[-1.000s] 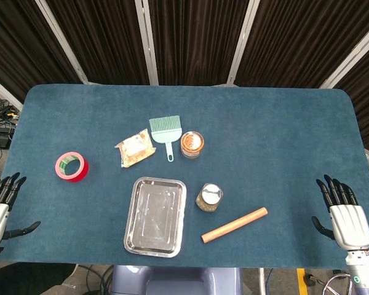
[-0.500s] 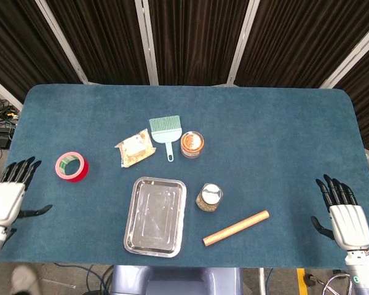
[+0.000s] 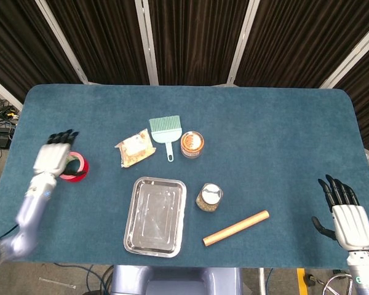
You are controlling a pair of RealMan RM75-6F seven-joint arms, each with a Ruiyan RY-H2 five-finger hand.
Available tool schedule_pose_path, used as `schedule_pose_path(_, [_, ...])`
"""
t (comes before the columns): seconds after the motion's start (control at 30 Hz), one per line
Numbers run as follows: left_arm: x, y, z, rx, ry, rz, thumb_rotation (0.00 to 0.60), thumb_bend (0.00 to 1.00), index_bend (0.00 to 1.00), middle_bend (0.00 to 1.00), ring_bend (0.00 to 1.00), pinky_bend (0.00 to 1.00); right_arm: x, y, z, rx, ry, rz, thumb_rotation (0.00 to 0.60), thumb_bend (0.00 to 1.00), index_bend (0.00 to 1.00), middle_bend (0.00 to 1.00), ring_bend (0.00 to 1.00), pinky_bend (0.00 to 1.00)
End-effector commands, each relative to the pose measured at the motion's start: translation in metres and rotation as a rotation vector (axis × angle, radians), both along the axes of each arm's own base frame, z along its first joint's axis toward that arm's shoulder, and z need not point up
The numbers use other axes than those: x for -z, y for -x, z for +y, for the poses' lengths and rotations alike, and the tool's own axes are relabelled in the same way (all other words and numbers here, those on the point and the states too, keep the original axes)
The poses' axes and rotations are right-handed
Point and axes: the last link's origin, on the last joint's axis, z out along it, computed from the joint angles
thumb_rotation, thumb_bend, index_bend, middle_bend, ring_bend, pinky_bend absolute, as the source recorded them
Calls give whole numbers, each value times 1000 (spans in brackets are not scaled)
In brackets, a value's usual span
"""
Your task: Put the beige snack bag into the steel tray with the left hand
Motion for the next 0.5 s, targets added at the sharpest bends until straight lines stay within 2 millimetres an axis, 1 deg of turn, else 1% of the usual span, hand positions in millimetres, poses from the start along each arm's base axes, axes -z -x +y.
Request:
schedule_pose_path(0.03, [30, -23, 29, 18, 37, 17, 600, 106, 0, 0, 0, 44, 0, 0, 0, 4, -4, -7, 600, 302, 0, 0, 0, 97])
schedule_pose_path(0.17, [50, -36, 45, 35, 57, 19, 600, 107, 0, 0, 0, 50, -1, 1, -1, 14, -4, -24, 600, 302, 0, 0, 0, 98])
schedule_pose_path(0.2, [54, -38, 48, 39, 61, 22, 600, 108, 1, 0, 0, 64, -1, 1, -2, 17, -3, -28, 600, 302, 0, 0, 0, 98])
schedule_pose_path(0.4, [86, -52, 57, 59, 102, 28, 600, 112, 50, 3, 1, 109, -3, 2, -3, 28, -3, -47, 600, 302, 0, 0, 0, 97])
schedule_pose_path(0.47, [93, -56, 59, 68, 109, 31, 600, 124, 71, 30, 20, 142, -4, 1, -2, 27, -2, -50, 600, 303, 0, 0, 0, 97])
schedule_pose_path(0.5, [97, -58, 60, 74, 110, 33, 600, 143, 101, 66, 48, 175, -4, 1, -2, 26, -1, -50, 600, 302, 0, 0, 0, 97])
